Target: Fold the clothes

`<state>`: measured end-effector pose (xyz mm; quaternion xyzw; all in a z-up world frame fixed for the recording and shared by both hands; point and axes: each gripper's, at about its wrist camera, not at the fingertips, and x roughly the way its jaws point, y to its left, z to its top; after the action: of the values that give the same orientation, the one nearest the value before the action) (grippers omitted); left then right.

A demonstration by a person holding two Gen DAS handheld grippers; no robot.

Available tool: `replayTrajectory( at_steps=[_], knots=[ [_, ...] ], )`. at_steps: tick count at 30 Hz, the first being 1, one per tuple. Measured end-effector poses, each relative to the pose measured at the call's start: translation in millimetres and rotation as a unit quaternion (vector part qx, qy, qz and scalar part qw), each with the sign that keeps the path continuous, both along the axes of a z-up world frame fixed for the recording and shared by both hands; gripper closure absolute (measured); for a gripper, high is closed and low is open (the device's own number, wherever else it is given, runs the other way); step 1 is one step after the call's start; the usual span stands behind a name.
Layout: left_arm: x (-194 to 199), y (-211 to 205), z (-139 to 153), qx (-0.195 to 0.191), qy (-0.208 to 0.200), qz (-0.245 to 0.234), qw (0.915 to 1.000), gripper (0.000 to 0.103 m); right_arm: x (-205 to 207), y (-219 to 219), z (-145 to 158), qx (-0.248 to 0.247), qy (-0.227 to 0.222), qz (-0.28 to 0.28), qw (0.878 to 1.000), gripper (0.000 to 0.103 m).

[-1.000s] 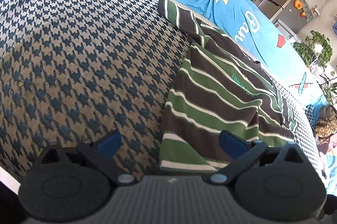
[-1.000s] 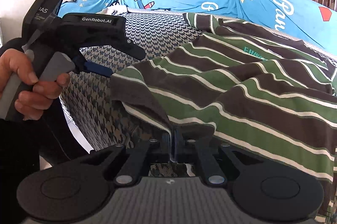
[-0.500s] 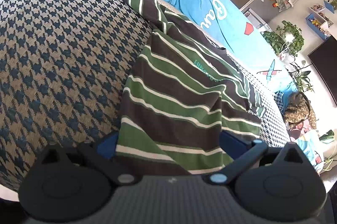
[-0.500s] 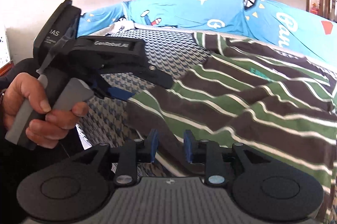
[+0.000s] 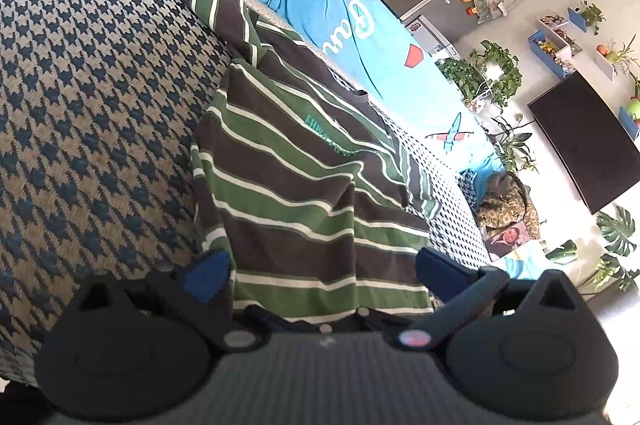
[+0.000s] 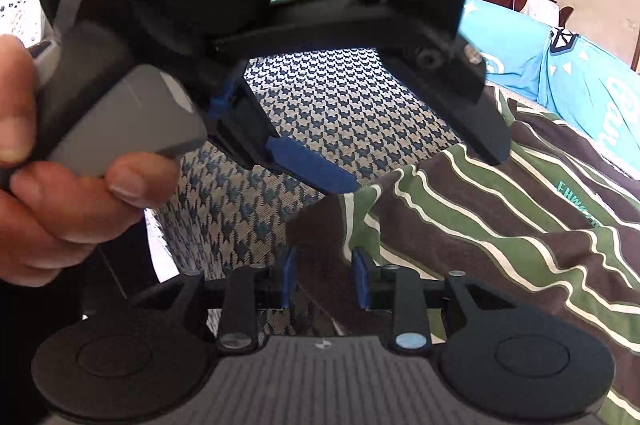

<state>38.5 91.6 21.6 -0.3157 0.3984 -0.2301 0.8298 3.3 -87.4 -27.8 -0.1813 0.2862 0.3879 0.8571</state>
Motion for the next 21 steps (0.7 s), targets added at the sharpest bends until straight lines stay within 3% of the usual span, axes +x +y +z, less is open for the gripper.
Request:
replayTrajectory(
  at_steps=[3,13,17,21],
  knots=[
    [1.7,1.0,-1.7,-0.007,0.007,0.001,1.0,0.0,0.5,6.9,-5.0,-0.004,-0.013,-0.008,1.0,0.054],
    [5.1,4.4,-8.0,-0.015,0.025,0.012,0.9995,0.0,-0.7,26.3,-17.3,-0.022,-0.035,-0.004,0.999,0.056],
    [4.9,6.0,-8.8,-0.016,0.027,0.016,0.9994,0.0,-0.1,30.0,-20.4,-0.024,-0.037,-0.013,0.999,0.087],
    [0.2,9.4,0.4,-0.001,0.005,0.034,0.9994,0.0,3.4,25.8,-14.3,0.003,-0.018,-0.027,0.999,0.093]
  ],
)
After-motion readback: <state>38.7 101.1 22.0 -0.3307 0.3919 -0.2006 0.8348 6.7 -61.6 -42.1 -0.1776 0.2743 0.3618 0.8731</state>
